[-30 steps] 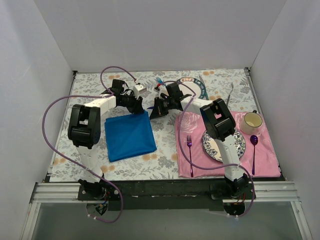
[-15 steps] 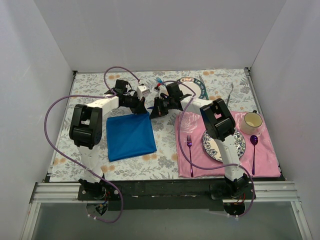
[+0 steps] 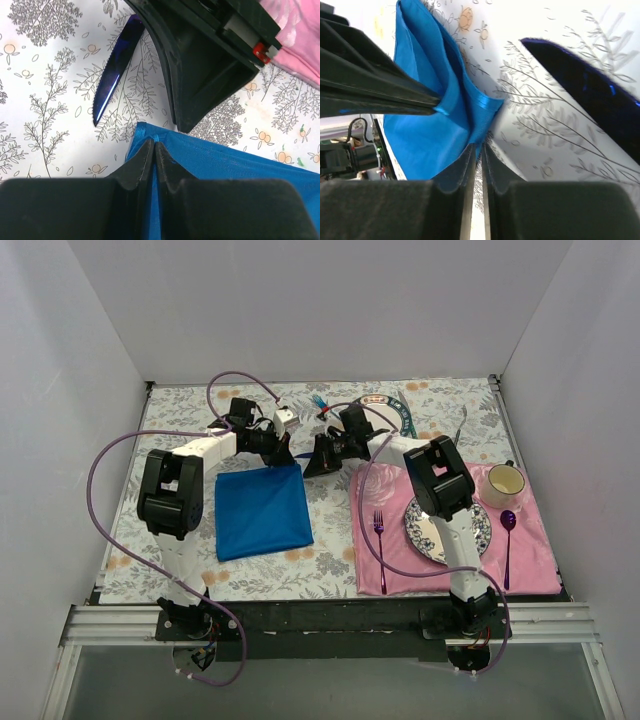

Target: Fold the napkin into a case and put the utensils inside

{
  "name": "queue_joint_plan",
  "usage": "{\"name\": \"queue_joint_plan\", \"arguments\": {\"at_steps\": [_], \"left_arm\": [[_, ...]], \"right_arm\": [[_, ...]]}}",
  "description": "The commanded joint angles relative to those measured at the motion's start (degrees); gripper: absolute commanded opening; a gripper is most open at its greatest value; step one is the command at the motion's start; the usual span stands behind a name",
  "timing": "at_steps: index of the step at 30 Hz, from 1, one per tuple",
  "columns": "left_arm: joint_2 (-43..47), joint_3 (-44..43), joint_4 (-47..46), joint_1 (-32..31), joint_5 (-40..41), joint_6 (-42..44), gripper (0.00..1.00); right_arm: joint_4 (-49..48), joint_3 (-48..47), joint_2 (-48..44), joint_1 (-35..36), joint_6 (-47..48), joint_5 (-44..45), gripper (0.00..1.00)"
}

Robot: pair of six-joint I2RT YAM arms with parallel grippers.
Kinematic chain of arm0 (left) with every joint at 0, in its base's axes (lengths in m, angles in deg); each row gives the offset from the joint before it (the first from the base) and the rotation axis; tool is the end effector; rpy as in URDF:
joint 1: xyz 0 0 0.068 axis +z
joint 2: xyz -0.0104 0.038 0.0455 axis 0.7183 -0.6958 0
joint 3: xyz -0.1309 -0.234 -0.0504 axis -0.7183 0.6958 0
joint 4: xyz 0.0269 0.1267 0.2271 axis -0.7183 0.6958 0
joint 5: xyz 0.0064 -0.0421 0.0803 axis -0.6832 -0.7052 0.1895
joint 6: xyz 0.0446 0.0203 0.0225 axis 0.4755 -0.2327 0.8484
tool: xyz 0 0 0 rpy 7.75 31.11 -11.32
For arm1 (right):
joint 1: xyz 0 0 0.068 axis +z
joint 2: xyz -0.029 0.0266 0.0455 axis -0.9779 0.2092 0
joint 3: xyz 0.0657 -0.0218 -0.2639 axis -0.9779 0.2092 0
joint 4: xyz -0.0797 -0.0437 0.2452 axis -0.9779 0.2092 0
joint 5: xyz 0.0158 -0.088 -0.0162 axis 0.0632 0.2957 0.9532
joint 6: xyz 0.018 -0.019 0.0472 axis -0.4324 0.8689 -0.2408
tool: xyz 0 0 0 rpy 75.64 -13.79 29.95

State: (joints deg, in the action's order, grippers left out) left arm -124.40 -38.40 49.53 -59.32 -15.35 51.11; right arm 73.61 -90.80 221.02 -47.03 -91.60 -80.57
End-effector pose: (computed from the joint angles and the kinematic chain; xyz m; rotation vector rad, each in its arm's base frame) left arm 0.3966 -0.1206 0.1798 0.4851 2.4365 -1.1426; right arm 0.4159 0.2774 0.1285 -0.5193 2.3853 1.3596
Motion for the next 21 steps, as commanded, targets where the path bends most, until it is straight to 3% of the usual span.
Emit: {"name": "queue_joint_plan", "arguments": {"at_steps": [1, 16, 21], "left_arm": [[4.4, -1.26, -0.87, -0.39, -3.02, 0.67, 0.04], [0.79, -0.73, -2.45, -1.0, -2.58, 1.02, 0.05], [1.76, 0.5, -2.62, -1.0, -1.97, 2.16, 0.05]], "right_arm": [[-2.64, 2.11, -4.86, -1.27, -0.31, -2.5, 0.23], [-1.67, 5.28, -6.72, -1.19, -1.8, -2.68, 0.25], [-2.38, 4.32, -3.73, -1.01, -1.45, -0.75, 0.08]]}}
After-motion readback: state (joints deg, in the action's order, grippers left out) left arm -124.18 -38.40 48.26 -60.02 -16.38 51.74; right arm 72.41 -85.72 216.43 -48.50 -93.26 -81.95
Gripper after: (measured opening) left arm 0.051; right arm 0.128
